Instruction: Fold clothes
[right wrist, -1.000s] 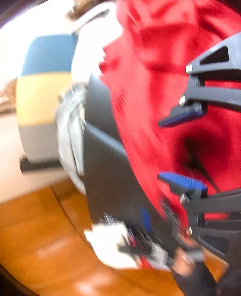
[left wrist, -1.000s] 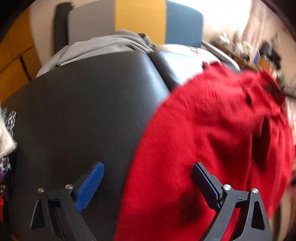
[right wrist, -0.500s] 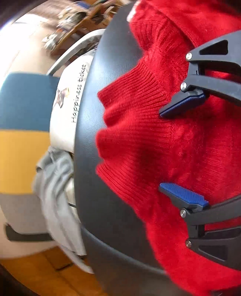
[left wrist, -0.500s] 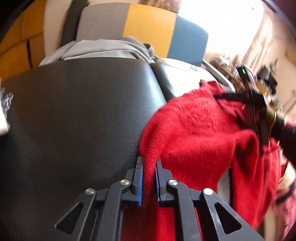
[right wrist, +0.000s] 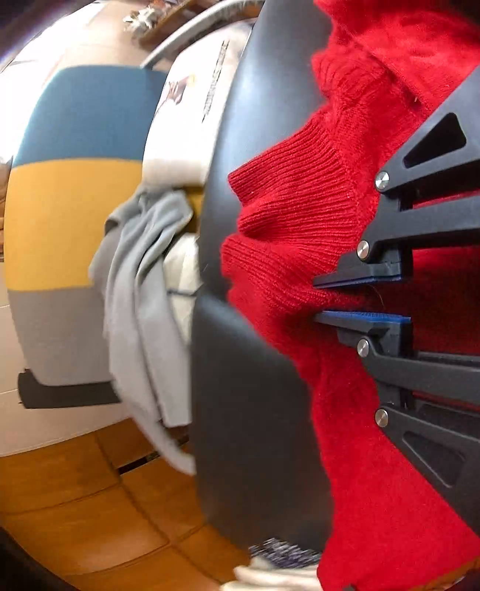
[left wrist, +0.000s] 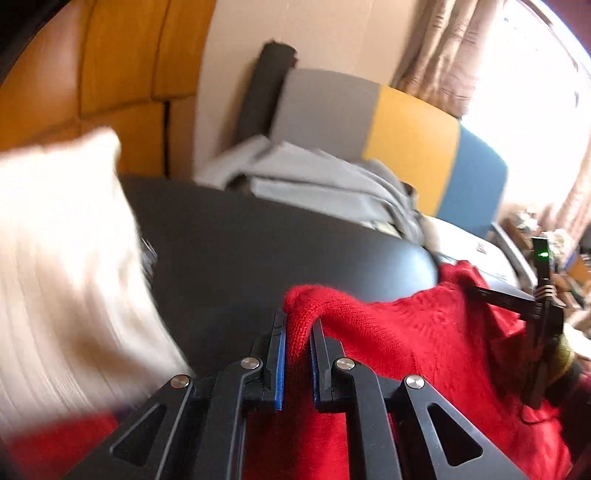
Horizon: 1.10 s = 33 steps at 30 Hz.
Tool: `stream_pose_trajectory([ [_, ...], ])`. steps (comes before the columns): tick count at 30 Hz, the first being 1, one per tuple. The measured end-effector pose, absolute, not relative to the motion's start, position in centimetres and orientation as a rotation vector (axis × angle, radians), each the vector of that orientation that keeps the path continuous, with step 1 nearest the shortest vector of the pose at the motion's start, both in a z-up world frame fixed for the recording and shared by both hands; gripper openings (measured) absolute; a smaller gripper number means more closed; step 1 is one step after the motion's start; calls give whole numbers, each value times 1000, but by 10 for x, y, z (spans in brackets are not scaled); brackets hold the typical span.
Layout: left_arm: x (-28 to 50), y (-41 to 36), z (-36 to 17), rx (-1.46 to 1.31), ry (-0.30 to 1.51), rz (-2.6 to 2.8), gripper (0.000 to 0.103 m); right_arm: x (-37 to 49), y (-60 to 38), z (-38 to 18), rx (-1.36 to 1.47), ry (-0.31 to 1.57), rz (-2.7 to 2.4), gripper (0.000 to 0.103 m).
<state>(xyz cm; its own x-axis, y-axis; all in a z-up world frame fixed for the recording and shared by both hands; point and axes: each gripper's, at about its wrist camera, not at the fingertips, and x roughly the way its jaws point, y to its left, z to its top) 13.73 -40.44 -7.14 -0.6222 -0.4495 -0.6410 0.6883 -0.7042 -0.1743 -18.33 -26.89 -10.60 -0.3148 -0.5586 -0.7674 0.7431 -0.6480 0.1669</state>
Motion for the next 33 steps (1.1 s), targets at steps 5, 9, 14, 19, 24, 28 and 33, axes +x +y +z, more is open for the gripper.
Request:
stream_pose_trajectory([
  [5,107,-459,-75,839,532,-2164,12,-213,-314,-113,1151,149,-2009,18],
  [9,96,-466,-80,880,479,-2144,15,-229,-306,-109,1239,69,-1900,20],
  [14,114,-443,-71,809,431,-2123,35,-207,-233,-81,1112,153,-1930,28],
  [19,132,-387,-64,736,445,-2220,69,-156,-166,-84,1024,423,-1975,33],
  [24,113,-320,-87,872,438,-2351,72,-122,-162,-99,959,504,-1958,36],
  [28,101,-279,-122,1015,441,-2381,72,-113,-183,-106,910,571,-1969,37],
  [33,108,-263,-156,1051,394,-2362,84,-103,-200,-111,835,728,-2029,8],
])
